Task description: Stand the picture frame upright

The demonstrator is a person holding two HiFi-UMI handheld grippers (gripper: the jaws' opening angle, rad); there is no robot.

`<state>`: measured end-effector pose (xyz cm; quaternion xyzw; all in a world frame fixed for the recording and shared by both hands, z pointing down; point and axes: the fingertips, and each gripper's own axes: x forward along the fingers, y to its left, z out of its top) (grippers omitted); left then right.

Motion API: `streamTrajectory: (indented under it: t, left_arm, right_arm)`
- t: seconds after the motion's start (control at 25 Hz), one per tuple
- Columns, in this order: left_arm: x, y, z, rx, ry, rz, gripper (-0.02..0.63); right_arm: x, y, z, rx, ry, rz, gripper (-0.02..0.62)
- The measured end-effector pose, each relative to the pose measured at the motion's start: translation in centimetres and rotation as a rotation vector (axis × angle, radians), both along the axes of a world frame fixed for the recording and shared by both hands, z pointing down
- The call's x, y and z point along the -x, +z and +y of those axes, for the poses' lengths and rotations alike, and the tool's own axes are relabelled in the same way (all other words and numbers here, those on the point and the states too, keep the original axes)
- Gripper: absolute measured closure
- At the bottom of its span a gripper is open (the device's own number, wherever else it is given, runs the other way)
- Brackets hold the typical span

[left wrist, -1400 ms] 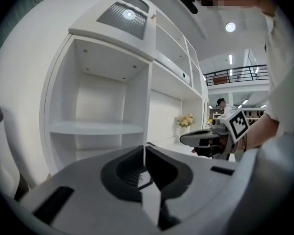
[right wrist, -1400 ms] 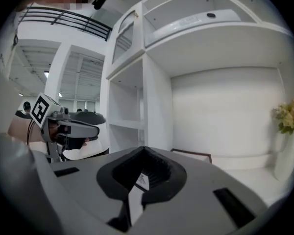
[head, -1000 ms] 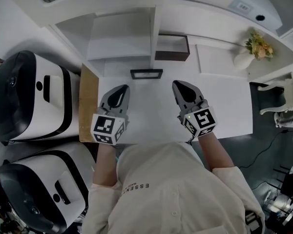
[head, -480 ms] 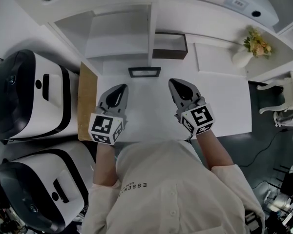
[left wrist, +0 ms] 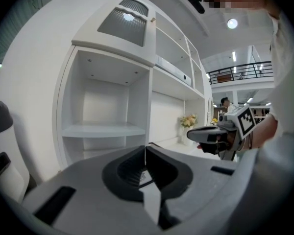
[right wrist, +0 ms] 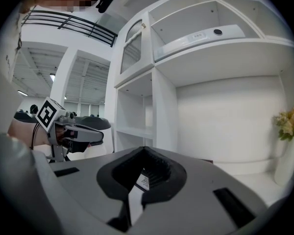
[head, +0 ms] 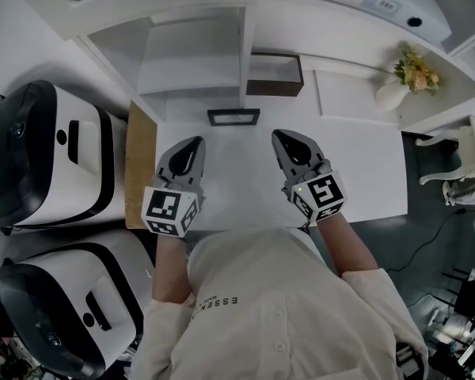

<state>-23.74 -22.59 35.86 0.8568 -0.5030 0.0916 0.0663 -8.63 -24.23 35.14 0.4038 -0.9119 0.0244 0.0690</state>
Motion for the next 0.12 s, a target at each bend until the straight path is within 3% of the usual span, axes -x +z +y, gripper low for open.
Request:
streamTrajectory:
  t: [0.12]
  left_arm:
    - [-0.23, -0.57, 0.09, -0.016, -0.003, 0.003, 0.603]
  right_arm:
    - [-0.13, 0.04, -0.07, 0.0, 0.004, -0.004, 0.58]
